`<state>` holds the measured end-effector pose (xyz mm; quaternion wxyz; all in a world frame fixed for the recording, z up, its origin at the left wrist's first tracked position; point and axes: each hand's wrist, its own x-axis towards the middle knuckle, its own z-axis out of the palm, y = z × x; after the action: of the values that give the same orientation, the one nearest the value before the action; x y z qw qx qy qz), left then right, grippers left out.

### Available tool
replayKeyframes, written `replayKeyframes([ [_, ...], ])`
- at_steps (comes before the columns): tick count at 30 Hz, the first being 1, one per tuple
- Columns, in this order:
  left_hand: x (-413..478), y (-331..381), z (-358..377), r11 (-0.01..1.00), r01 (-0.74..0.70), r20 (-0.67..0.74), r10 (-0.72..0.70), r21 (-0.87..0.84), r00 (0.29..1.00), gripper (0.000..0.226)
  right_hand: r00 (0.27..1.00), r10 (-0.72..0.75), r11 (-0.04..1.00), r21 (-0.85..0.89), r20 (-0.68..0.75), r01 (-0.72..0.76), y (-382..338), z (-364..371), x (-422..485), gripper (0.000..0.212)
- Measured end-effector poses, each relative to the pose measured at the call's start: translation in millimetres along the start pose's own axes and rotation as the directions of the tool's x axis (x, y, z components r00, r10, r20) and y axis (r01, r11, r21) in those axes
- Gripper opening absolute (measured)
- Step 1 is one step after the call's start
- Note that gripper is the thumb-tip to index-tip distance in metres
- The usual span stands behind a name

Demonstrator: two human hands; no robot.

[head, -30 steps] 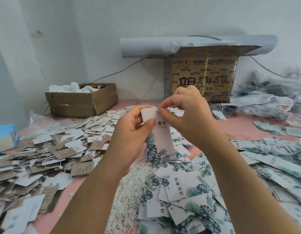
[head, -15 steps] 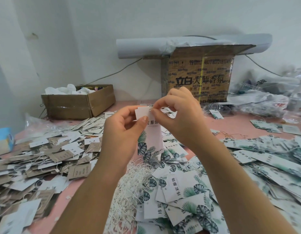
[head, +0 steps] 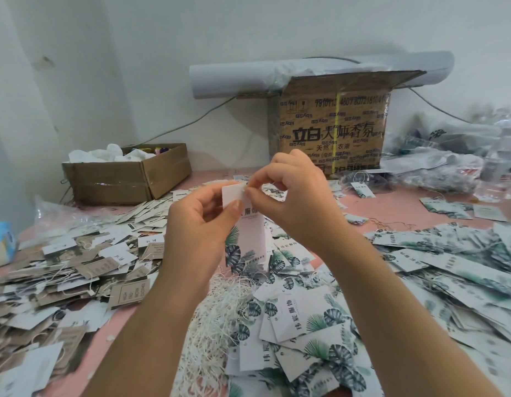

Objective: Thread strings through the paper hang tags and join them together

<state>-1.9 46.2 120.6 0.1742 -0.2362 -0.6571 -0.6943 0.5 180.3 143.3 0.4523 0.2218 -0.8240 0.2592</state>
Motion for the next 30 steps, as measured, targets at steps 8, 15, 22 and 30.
replayKeyframes([
  [8,-1.8,3.8,2.8,1.0,-0.005,0.007,0.005,-0.004,1.0,0.02,1.0,0.012,1.0,-0.019,-0.015,-0.012,0.1,-0.6,0.6,0.006],
  [15,0.8,6.0,-0.3,0.959,0.128,0.054,-0.118,-0.252,0.991,0.032,0.99,0.134,0.974,0.181,0.032,-0.138,-0.8,-3.2,0.0,0.006],
  [22,2.8,1.3,-1.5,0.933,0.137,0.022,-0.137,-0.334,0.99,0.013,0.969,0.208,0.879,0.409,0.133,-0.244,-4.7,0.2,-1.7,0.011],
  [30,4.4,1.0,-2.4,0.948,0.196,-0.033,-0.211,-0.252,0.977,0.026,0.945,0.214,0.851,0.428,0.247,-0.304,-1.1,1.6,-1.8,0.014],
])
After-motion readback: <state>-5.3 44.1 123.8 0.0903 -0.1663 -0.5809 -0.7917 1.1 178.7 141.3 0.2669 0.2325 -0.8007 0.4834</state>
